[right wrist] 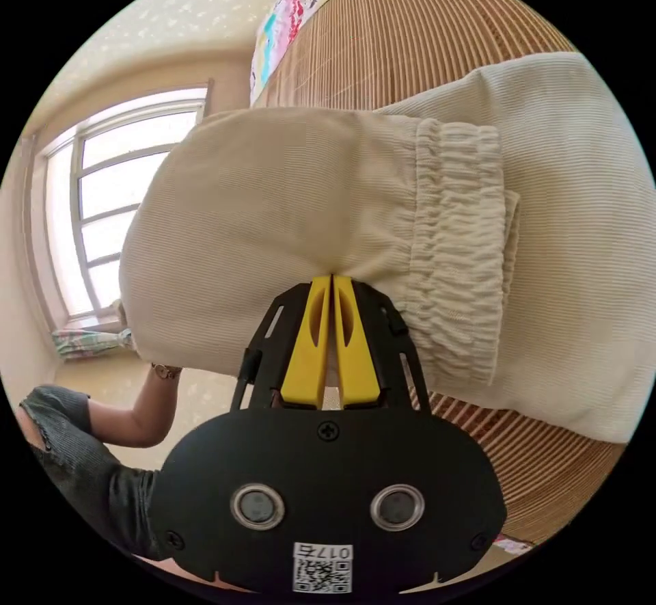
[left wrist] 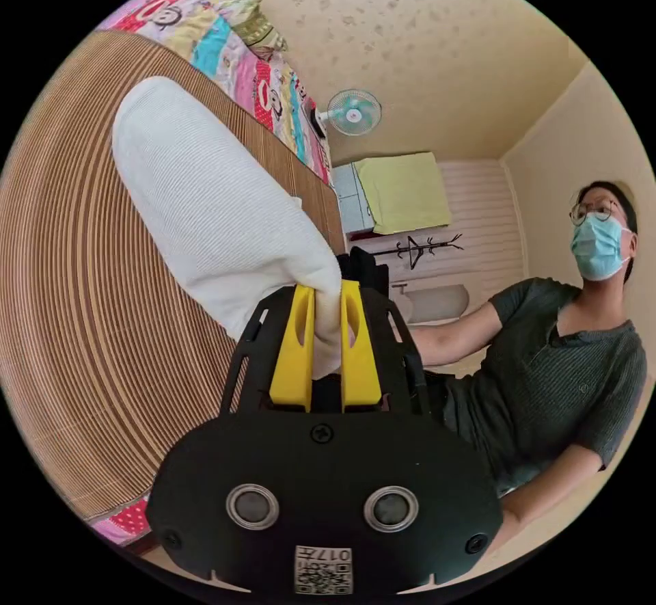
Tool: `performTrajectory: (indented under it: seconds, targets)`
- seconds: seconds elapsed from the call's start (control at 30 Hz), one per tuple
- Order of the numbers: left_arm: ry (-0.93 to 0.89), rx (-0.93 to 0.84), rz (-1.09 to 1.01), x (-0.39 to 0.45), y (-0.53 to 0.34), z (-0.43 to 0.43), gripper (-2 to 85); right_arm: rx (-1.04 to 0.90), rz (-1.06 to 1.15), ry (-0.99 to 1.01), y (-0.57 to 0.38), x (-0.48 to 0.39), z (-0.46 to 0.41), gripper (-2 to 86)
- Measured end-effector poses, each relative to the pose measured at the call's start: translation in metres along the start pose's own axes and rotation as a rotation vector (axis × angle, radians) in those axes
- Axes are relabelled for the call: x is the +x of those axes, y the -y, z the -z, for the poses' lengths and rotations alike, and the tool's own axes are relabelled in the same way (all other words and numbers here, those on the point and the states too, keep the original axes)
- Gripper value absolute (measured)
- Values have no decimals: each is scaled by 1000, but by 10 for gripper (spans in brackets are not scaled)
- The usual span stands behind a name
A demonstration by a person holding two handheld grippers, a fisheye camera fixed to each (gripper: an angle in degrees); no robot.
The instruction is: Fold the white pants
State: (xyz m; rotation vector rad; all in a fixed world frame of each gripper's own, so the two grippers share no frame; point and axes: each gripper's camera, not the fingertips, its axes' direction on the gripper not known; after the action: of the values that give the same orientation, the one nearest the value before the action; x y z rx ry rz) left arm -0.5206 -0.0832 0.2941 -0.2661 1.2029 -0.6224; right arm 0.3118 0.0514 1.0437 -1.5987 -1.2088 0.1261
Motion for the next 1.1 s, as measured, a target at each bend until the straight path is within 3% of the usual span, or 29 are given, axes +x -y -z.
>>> performTrajectory:
  seconds: [0.17, 0.23, 0.3, 0.47, 0.6, 0.67, 0.73, 0.8, 0.93, 1.0, 1.1]
  targets:
    - [208, -52, -104, 97, 33, -29, 64, 3, 37, 399, 1, -2, 7, 7]
    - [234, -84, -131, 125, 46, -56, 64, 29, 48, 453, -1, 4, 30, 7]
    - [269, -142, -179, 160, 64, -103, 64, 89, 51, 432, -7, 10, 65, 7]
    - [312, -240, -230, 194, 97, -224, 72, 336, -130, 150, -50, 39, 184, 8]
    - [141, -232, -51, 174, 115, -289, 119, 524, -276, 45, -94, 65, 254, 10]
    - [35, -195, -22, 169, 113, -289, 113, 605, -464, -25, -124, 85, 290, 15]
    - [44, -169, 3, 163, 108, -280, 93, 636, -517, -68, -144, 94, 308, 23]
    - [158, -137, 36, 150, 97, -257, 73, 694, -478, -9, -162, 99, 322, 43]
    - [347, -91, 206, 111, 87, -213, 85, 811, -505, 157, -201, 104, 325, 171]
    - [473, -28, 320, 81, 86, -182, 128, 840, -522, 219, -218, 103, 314, 211]
    - [502, -32, 479, 39, 86, -164, 222, 924, -499, 348, -244, 93, 287, 255]
